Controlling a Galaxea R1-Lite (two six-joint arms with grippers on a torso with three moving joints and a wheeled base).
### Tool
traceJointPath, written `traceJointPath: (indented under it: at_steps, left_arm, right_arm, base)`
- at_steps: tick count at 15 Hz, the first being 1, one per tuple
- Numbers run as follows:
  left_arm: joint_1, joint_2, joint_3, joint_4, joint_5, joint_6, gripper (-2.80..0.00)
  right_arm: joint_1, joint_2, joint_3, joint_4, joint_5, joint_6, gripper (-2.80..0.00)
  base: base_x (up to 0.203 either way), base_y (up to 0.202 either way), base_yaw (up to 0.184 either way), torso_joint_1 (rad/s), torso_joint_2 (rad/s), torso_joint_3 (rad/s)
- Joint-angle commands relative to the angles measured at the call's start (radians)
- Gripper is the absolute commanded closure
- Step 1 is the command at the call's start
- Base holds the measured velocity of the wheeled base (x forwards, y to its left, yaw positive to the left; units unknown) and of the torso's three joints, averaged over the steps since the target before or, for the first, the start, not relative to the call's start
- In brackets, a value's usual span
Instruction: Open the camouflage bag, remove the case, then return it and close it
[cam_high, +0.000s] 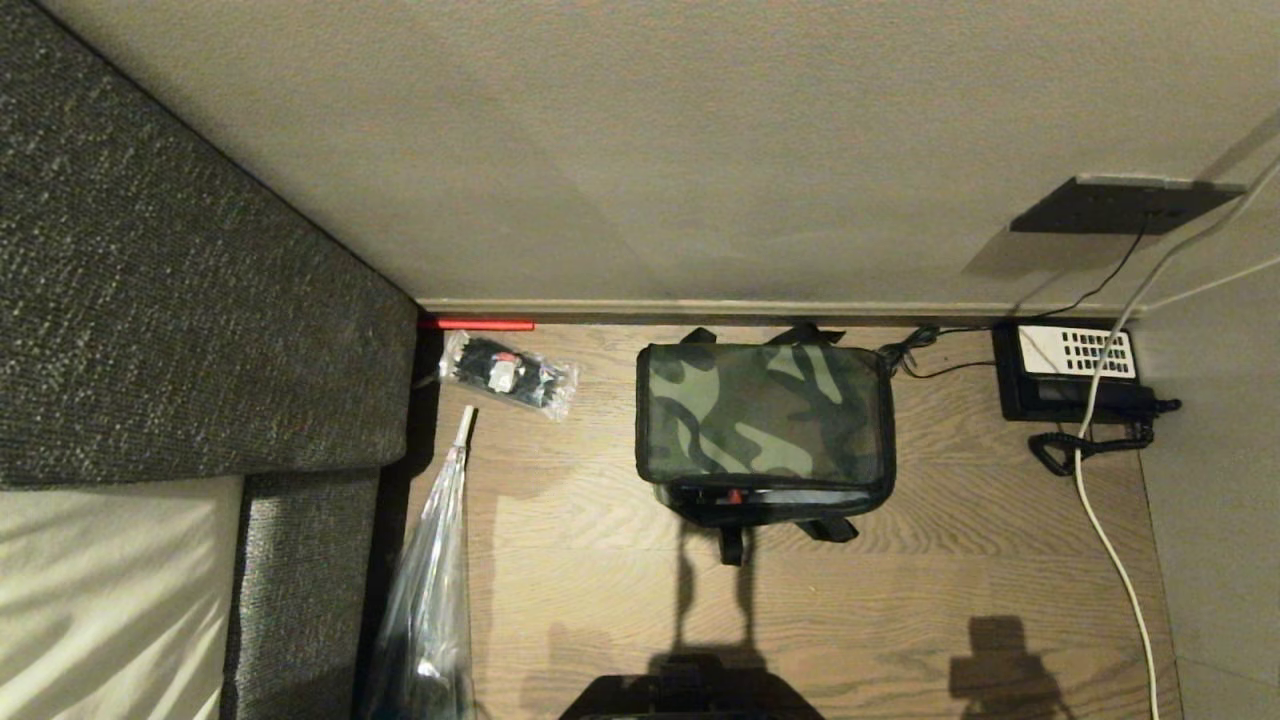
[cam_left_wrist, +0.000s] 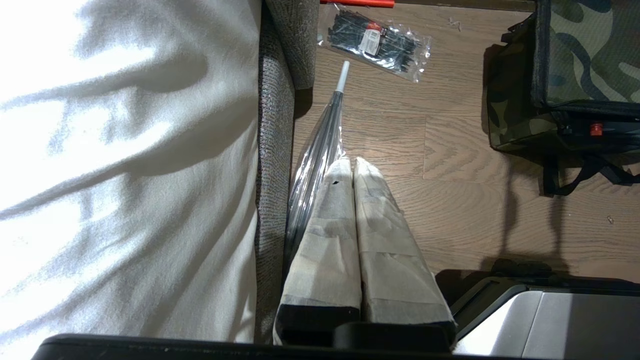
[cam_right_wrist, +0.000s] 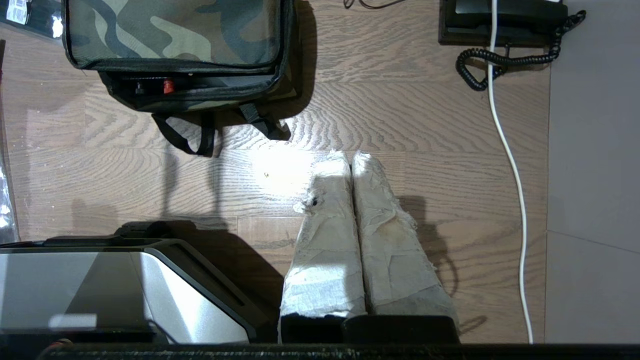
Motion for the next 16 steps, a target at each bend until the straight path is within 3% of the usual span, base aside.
traceJointPath:
  at_steps: [1, 12, 16]
  left_arm:
    - [0.000, 0.000, 0.000, 0.000, 0.001, -0.001, 0.00]
    - [0.000, 0.000, 0.000, 0.000, -0.001, -0.004, 0.00]
    - [0.000, 0.000, 0.000, 0.000, 0.001, 0.002, 0.00]
  right_arm:
    - [0.000, 0.004, -0.001, 0.002, 0.000, 0.000, 0.00]
    - [0.000, 0.004, -0.001, 0.002, 0.000, 0.000, 0.00]
    - [0.000, 0.004, -0.001, 0.002, 0.000, 0.000, 0.00]
  base:
    - [0.000, 0.000, 0.000, 0.000, 0.00, 0.000]
    - [0.000, 0.000, 0.000, 0.000, 0.00, 0.000]
    - [0.000, 0.000, 0.000, 0.002, 0.00, 0.143]
